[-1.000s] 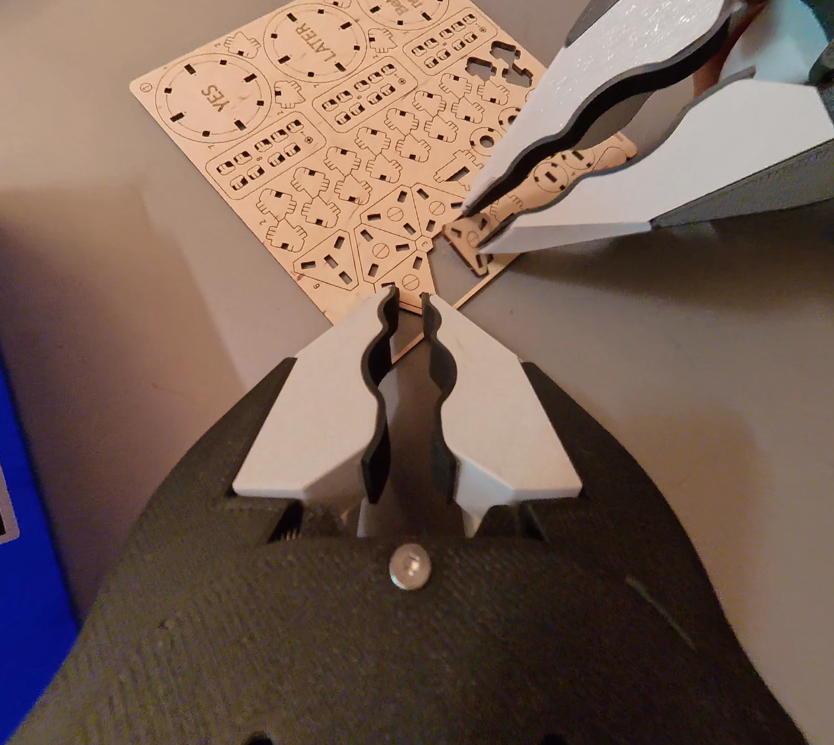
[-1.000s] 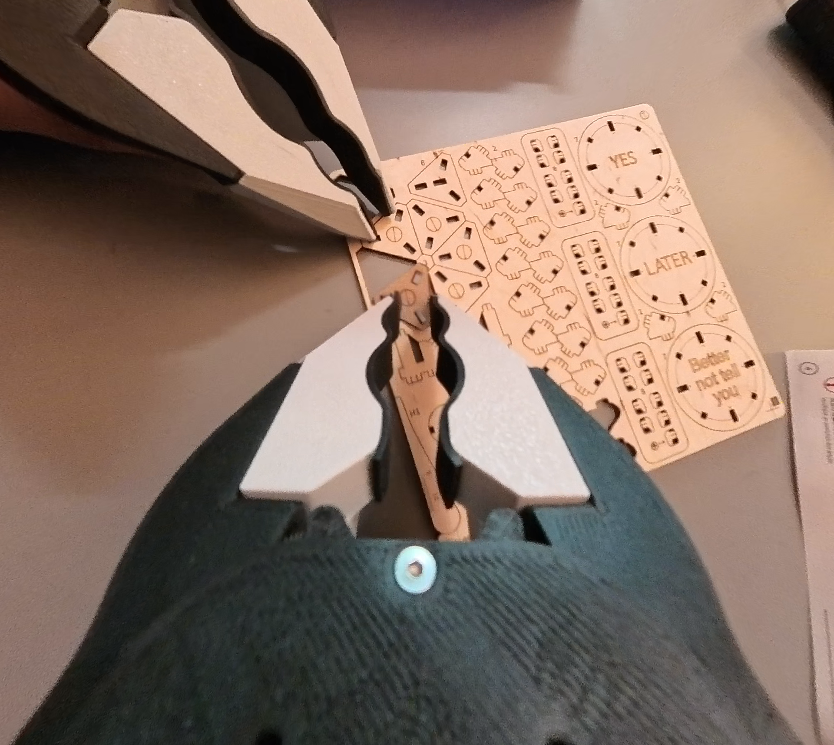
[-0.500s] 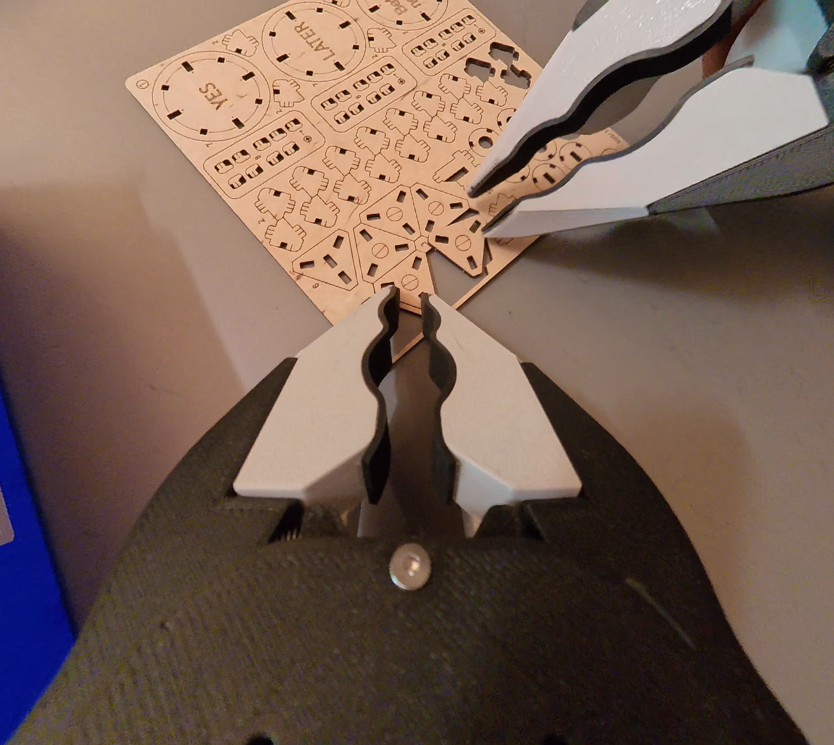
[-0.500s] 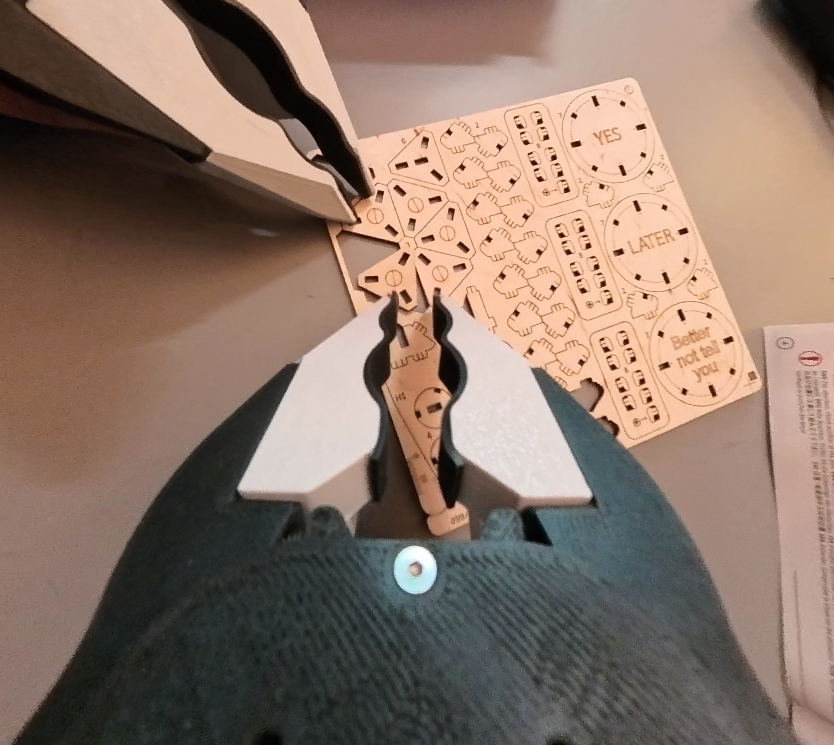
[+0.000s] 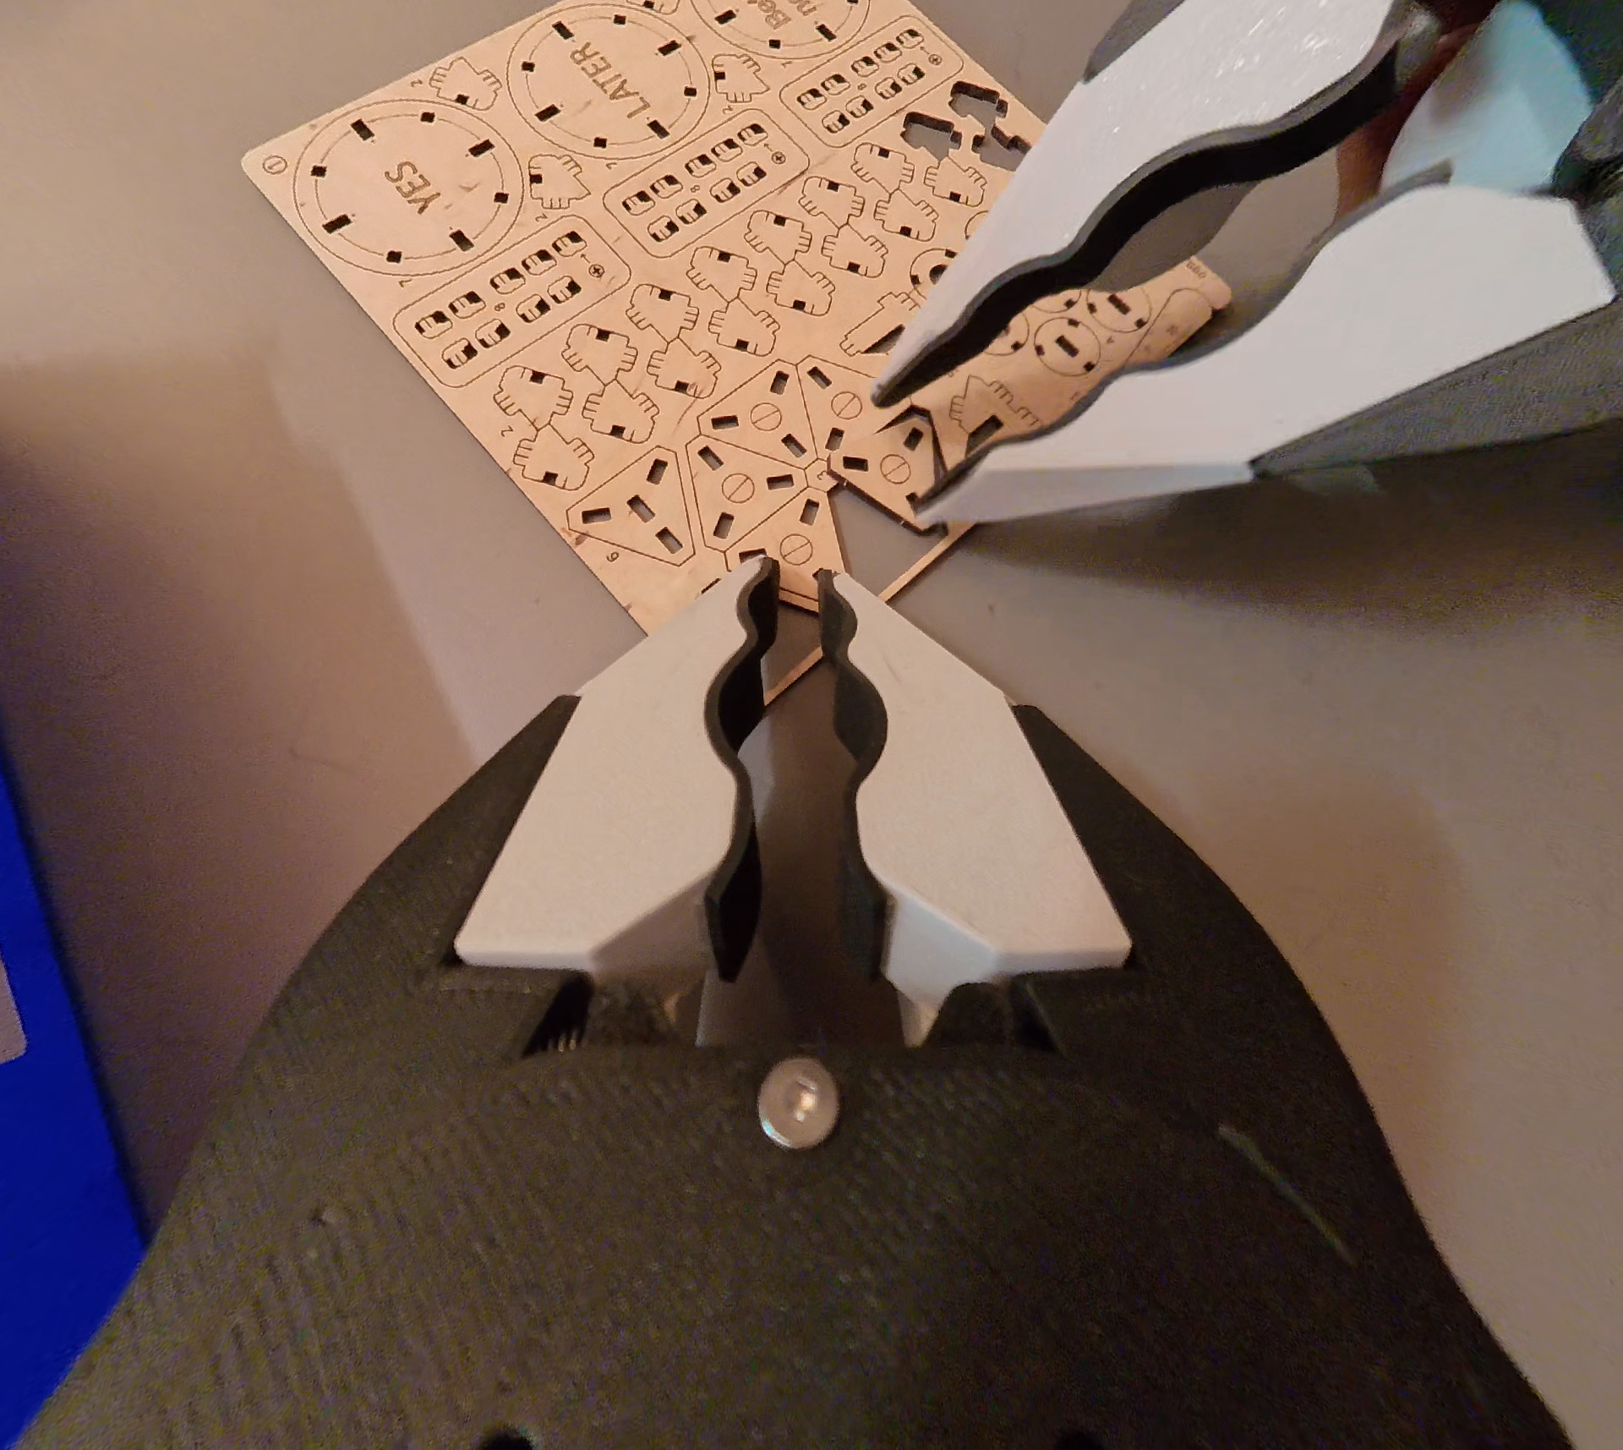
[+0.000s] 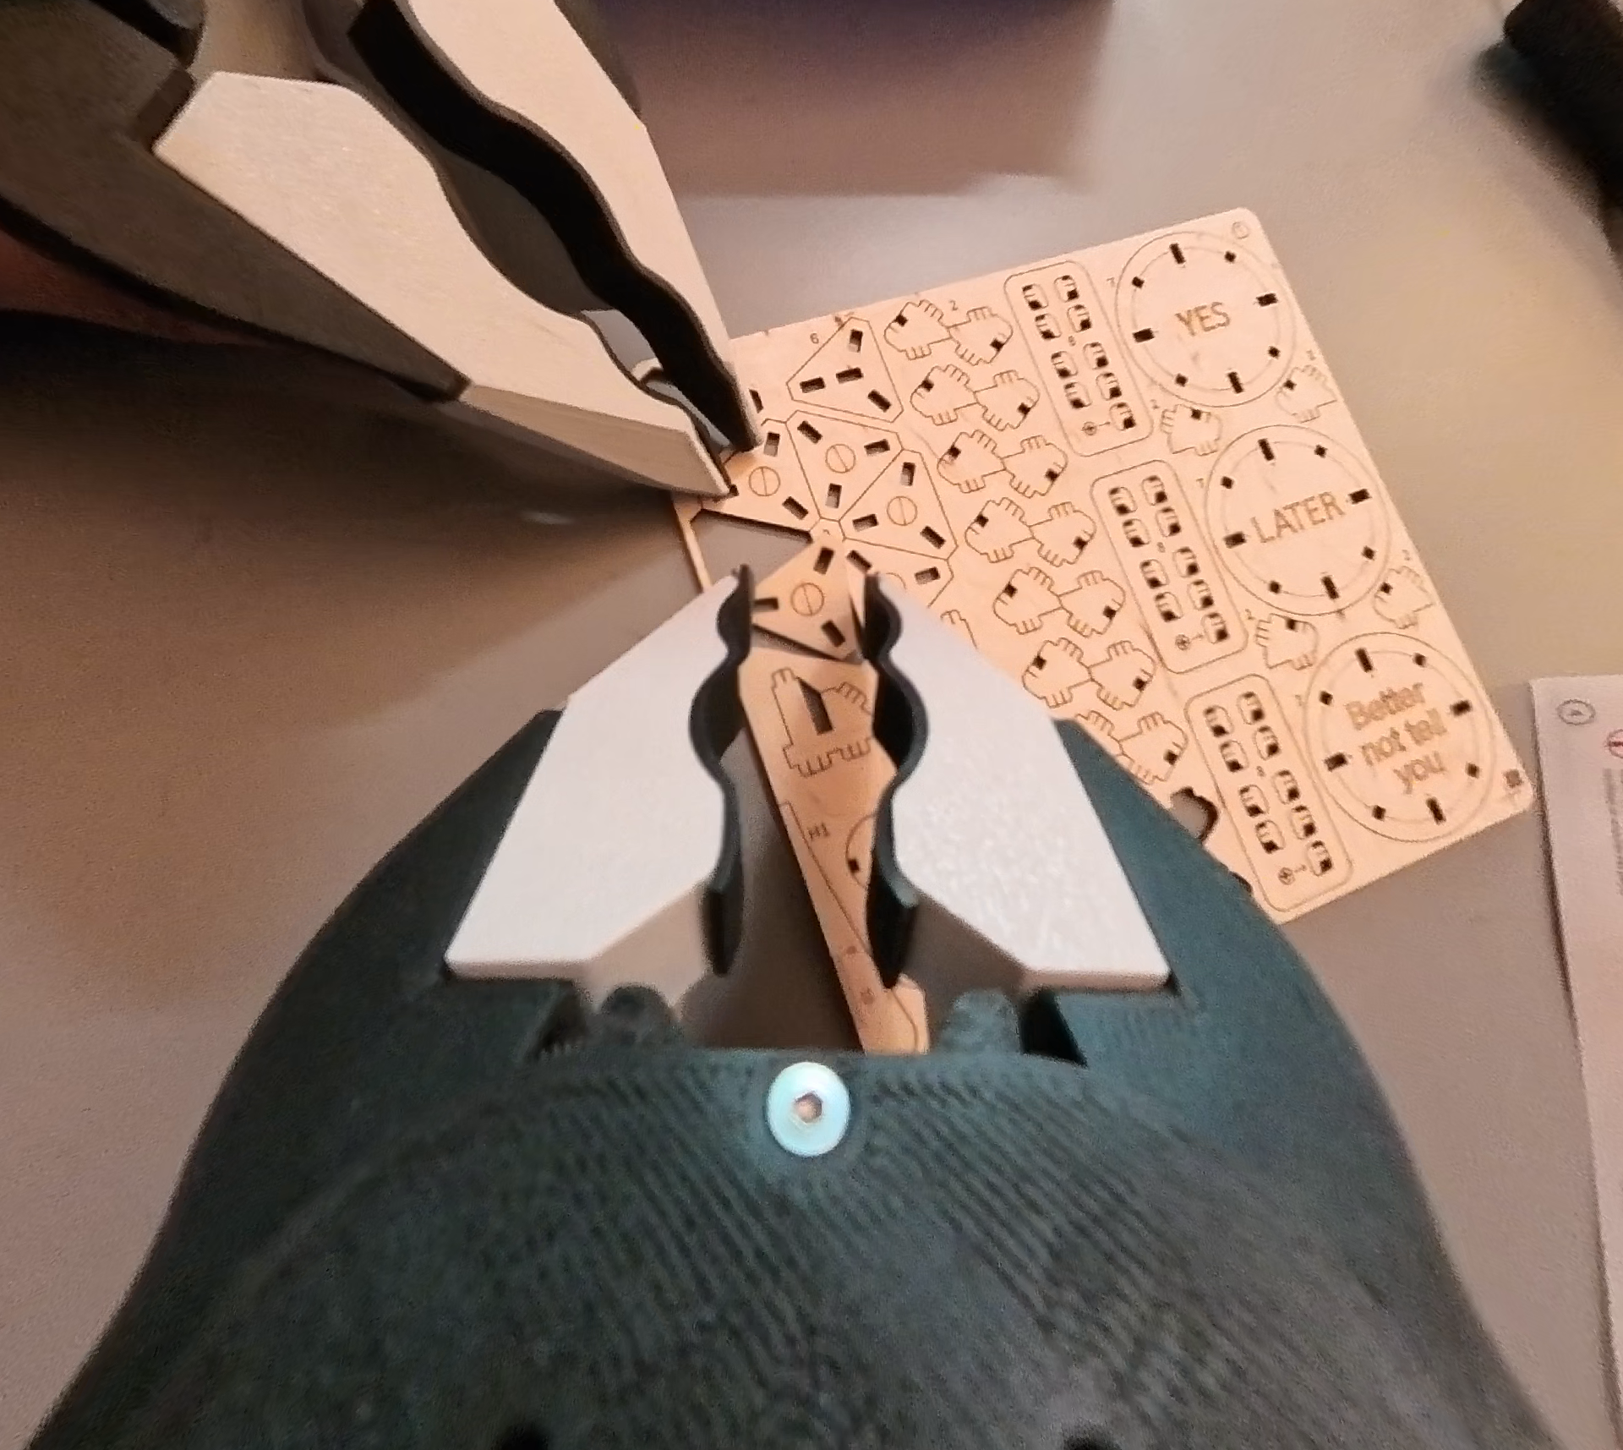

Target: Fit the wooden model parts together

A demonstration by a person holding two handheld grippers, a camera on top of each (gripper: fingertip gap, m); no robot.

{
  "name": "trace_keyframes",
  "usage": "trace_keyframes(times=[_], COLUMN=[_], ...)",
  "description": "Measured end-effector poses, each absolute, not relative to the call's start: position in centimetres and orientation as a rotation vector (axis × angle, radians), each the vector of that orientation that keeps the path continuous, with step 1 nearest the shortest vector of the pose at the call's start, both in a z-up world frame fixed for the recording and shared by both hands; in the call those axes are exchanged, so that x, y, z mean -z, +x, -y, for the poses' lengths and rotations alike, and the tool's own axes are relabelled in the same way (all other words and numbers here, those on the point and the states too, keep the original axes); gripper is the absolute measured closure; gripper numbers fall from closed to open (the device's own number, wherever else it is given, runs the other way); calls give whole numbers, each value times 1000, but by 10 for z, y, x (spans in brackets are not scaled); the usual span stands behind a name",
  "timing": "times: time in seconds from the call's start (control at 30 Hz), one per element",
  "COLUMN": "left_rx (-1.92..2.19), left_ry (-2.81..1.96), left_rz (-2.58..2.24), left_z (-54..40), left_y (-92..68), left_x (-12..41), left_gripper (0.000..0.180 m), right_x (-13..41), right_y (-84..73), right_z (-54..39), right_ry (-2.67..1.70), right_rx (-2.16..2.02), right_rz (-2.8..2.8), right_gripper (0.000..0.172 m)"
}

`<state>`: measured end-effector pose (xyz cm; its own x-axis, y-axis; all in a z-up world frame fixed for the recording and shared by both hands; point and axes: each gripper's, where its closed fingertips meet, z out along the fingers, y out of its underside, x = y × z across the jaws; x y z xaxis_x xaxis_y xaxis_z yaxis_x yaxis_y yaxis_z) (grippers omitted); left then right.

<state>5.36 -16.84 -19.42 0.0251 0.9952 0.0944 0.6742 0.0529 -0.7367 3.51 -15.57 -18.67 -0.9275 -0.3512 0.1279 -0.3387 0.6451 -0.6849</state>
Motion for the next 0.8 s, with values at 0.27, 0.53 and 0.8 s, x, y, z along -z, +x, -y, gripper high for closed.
trace_keyframes(times=[0.27, 0.53, 0.8], left_rx=[-661, -661, -752], left_ry=[-1687, -1687, -1596], left_rz=[1711, 1710, 1610], left_z=[168, 168, 168], left_y=[54, 54, 51], left_x=[194, 194, 172], left_gripper=[175, 175, 170], right_x=[195, 185, 150], right_y=[37, 37, 51], right_z=[156, 154, 151], right_ry=[-531, -484, -199], right_rx=[1112, 1138, 1144], right_rz=[-2857, -2789, -2374], right_gripper=[149, 170, 170])
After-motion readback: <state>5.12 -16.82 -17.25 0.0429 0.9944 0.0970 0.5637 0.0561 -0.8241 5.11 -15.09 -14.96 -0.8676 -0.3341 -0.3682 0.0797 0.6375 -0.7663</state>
